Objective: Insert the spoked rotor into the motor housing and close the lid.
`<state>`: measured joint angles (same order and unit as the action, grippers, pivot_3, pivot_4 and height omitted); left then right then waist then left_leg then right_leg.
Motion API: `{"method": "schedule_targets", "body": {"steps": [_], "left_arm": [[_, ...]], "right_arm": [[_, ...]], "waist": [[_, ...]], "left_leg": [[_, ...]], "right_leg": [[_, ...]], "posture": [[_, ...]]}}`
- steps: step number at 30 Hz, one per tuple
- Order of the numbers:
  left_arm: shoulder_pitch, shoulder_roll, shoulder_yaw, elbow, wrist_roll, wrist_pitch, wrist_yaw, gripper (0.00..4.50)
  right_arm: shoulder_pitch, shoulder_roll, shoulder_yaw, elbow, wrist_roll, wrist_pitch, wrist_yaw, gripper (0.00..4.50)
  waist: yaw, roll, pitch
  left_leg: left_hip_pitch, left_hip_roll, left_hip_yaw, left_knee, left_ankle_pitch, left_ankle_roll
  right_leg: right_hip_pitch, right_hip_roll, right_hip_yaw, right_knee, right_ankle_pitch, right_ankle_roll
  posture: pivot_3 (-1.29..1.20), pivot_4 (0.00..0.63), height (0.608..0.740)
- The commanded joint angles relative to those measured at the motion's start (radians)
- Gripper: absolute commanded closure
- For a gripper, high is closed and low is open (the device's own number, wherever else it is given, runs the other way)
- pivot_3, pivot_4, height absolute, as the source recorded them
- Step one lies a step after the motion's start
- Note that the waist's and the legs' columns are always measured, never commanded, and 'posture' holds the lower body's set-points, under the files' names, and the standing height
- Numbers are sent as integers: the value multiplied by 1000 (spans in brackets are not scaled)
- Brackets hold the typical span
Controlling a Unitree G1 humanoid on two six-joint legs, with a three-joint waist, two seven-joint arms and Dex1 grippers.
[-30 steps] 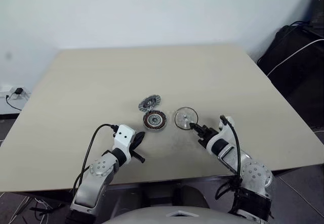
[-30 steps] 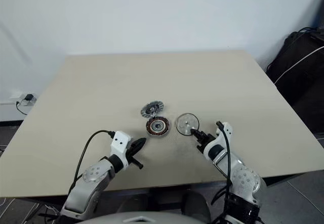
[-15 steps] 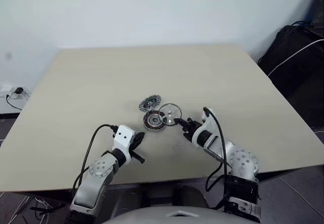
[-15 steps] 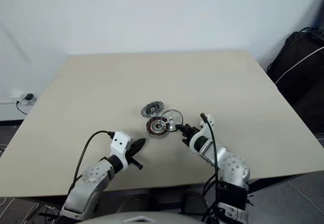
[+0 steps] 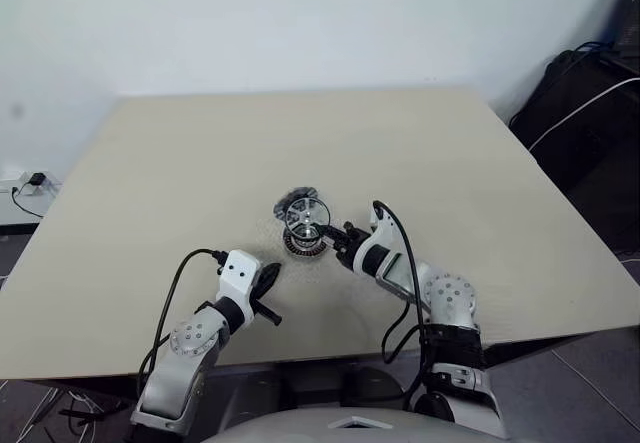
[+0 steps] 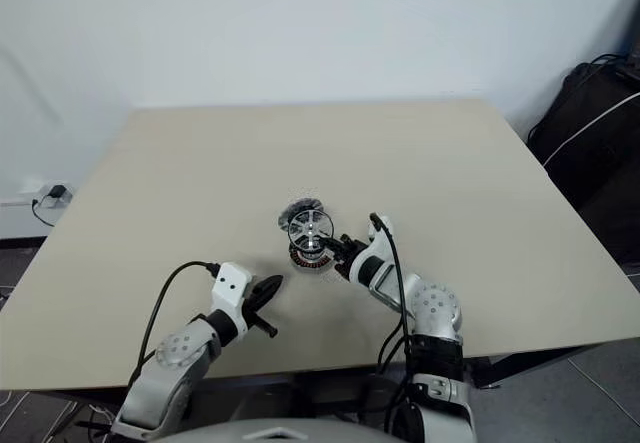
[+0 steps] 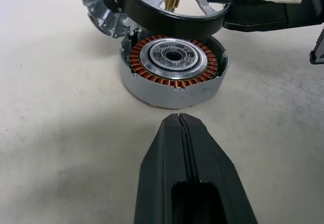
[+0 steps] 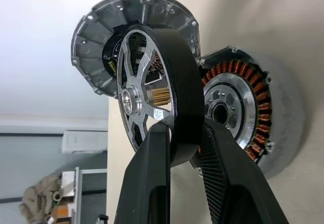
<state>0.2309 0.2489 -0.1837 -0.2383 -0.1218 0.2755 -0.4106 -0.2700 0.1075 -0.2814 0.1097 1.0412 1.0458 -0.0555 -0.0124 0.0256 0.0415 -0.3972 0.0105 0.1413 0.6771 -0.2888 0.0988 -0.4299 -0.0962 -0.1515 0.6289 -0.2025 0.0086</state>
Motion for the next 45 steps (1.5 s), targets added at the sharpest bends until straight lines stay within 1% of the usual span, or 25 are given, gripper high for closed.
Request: {"method": "schedule_targets", "body": {"steps": [1,21,39,41,42,45], "left_arm": [[3,4,14,-51,-2,-9,7,4500],[6,-5,12,-41,-1,-20,17,4500],[0,-16,5,-47,0,-12,21,4500],[2,-17,5,-48,-1,-12,22,4500],[2,-18,4,-48,-1,-12,23,4500],[4,-22,0,-47,0,-12,24,4500]], "right_arm": [[-3,77,21,-3,20,-12,16,4006],[37,40,6,22,-10,6,5,4006],[44,46,24,17,-19,19,-19,4006],[45,46,25,13,-17,24,-25,3272],[46,45,25,11,-16,25,-27,3042],[52,42,24,-3,-10,33,-36,2063]], "waist": [[0,0,0],[0,0,0],[-1,0,0],[-1,0,-1],[-1,1,-1],[0,1,-3]], "left_leg": [[0,0,0,0,0,0],[0,0,0,0,0,0],[0,0,0,0,0,0],[0,0,0,0,0,0],[0,0,0,0,0,0],[1,0,0,0,0,0]], "right_leg": [[0,0,0,0,0,0],[0,0,0,0,0,0],[0,0,0,0,0,0],[0,0,0,0,0,0],[0,0,0,0,0,0],[1,0,0,0,0,0]], "posture": [[0,0,740],[0,0,740],[0,0,740],[0,0,740],[0,0,740],[0,0,740]]}}
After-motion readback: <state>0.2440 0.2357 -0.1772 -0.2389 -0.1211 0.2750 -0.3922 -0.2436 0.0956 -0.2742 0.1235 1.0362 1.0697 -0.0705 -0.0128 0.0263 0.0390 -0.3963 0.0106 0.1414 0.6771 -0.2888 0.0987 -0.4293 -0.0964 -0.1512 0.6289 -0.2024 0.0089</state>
